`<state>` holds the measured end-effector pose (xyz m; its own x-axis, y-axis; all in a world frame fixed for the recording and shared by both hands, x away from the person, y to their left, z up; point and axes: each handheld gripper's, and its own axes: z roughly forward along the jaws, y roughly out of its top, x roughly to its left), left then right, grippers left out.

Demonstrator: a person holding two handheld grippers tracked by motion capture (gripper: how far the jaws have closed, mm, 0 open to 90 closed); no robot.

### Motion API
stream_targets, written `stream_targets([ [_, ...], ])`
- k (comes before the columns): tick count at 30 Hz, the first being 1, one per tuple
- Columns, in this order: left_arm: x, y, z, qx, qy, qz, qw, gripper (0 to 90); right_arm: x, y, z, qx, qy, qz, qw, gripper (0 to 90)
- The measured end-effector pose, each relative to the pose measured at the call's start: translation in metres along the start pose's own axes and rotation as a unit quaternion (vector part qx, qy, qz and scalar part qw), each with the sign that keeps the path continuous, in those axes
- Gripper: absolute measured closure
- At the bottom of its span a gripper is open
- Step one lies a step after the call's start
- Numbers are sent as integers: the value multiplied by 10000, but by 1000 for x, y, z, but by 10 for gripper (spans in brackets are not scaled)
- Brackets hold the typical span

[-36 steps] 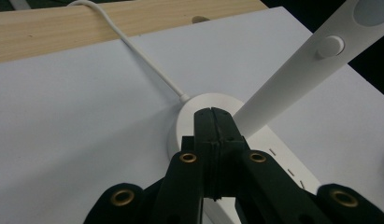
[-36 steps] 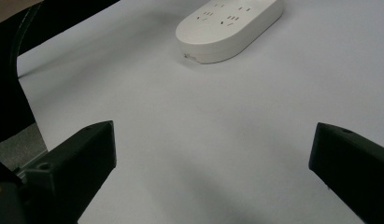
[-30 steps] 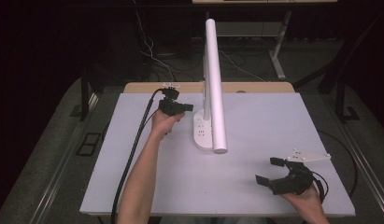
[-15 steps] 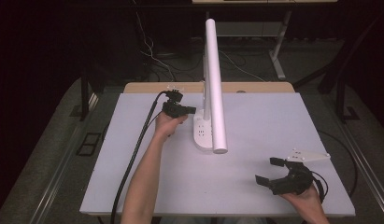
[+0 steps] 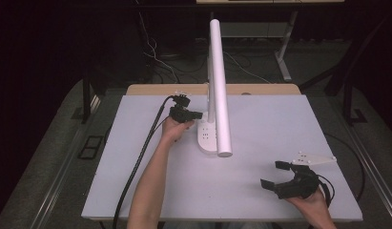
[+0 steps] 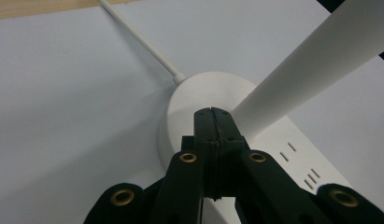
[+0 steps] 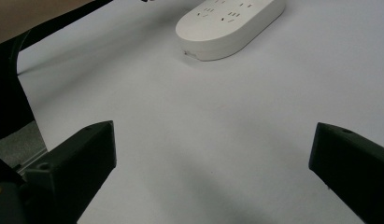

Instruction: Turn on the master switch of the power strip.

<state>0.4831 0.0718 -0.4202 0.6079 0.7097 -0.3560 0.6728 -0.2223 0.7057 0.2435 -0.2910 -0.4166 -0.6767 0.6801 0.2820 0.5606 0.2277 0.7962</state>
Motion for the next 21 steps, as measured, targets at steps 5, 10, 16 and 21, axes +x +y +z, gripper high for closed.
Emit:
stream_targets([
  [5,-1,-3,4,22,6,13,10000,900,-2,0,-2,-49,-23,44,10000,1],
  [10,-1,-5,7,20,52,50,10000,900,-3,0,-2,-66,-34,24,10000,1],
  [16,1,-5,6,129,-4,194,9997,900,-3,0,-2,-65,-39,43,10000,1],
  [21,-1,-5,5,157,120,476,9987,900,-3,0,-4,-65,-41,79,9999,1],
])
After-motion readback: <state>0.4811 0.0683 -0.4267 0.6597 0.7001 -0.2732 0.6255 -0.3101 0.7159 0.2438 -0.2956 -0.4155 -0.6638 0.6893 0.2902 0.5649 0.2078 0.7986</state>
